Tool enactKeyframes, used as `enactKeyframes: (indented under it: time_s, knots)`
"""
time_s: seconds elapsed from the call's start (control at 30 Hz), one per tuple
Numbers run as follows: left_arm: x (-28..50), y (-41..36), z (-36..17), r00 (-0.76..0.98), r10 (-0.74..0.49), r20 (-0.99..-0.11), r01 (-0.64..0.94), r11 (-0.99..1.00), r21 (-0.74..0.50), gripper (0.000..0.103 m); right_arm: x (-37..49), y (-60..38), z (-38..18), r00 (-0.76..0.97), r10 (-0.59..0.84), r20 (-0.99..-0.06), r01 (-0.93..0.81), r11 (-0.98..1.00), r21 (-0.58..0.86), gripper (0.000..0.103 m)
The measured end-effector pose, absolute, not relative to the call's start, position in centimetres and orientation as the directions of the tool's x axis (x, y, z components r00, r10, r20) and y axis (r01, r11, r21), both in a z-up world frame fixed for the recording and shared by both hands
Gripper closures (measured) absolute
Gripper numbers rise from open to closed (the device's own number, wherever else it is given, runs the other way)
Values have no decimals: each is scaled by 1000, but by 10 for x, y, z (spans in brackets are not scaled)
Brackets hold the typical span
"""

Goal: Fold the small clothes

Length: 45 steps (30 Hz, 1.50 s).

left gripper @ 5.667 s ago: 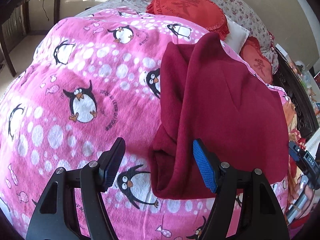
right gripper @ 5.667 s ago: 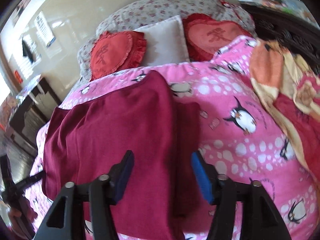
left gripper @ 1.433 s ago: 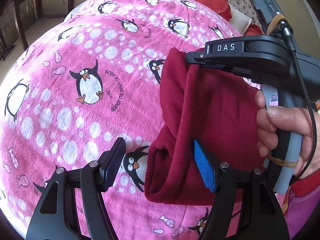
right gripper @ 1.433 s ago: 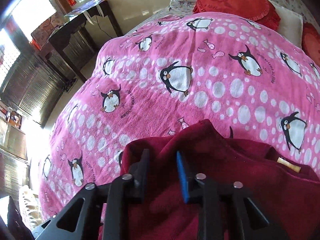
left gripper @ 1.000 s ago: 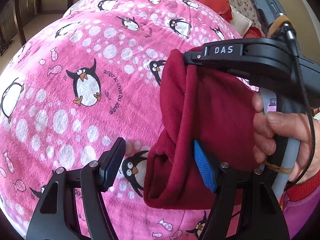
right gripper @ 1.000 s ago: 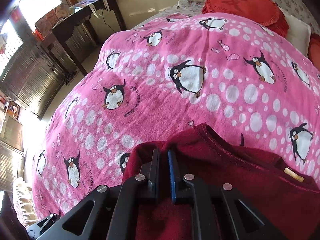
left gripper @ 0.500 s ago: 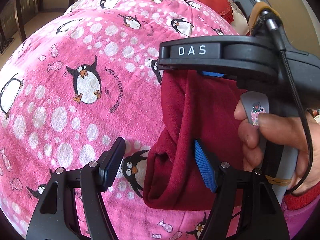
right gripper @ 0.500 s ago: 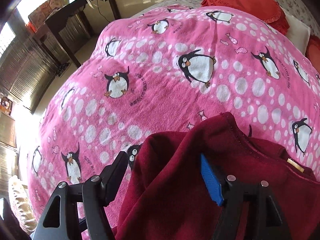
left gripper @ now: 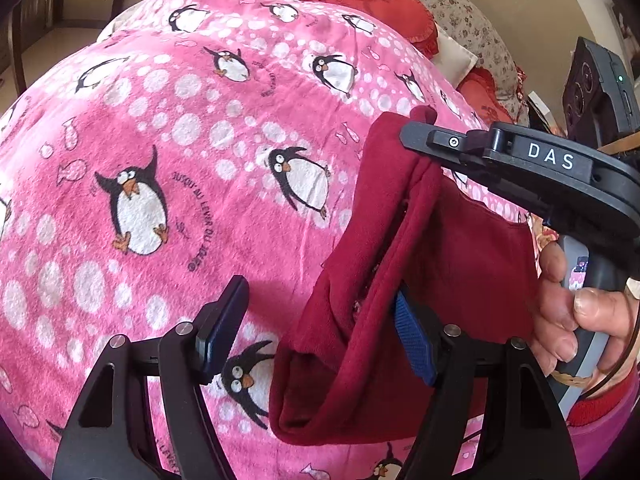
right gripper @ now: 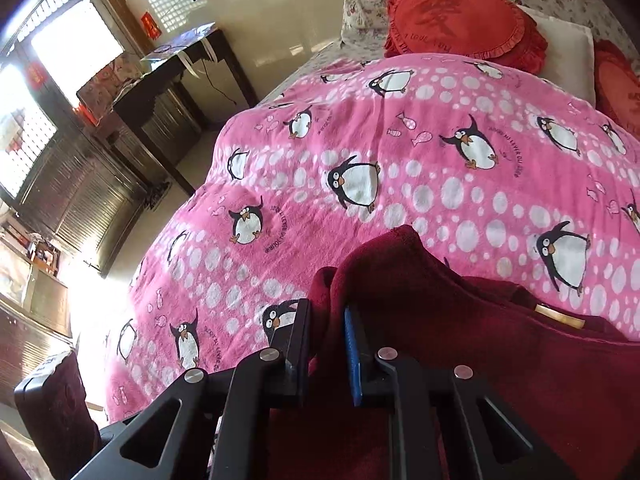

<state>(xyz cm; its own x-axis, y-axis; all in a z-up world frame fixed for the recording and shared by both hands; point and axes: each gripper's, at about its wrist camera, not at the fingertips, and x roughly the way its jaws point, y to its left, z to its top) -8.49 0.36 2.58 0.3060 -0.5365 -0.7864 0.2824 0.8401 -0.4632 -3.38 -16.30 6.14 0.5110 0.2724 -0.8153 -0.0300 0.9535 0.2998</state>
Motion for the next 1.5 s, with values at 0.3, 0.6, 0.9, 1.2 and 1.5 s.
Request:
enactKeyframes:
  time_s: [0.3, 0.6, 0.9, 1.2, 1.5]
  knots:
    - [-90, -9, 17, 291, -548, -784, 317, 829, -462, 28, -19, -148, 45, 440, 201, -875, -13, 976, 218, 63]
    - [-95, 7, 14, 294, -589, -752, 285, 805, -520, 28, 6, -108, 10, 308, 104, -946, -58, 994, 91, 36]
    - [-95, 4, 15, 302, -566, -767, 286, 821, -494, 26, -10, -123, 22, 385, 151, -911, -124, 986, 111, 81]
    - [-122, -39, 64, 293, -578, -762, 417, 794, -441, 75, -64, -190, 76, 549, 326, -770, -57, 933, 354, 88]
    - [-171, -126, 131, 267, -635, -725, 631, 684, -366, 76, -126, -283, 135, 691, 348, -633, 0, 877, 481, 88]
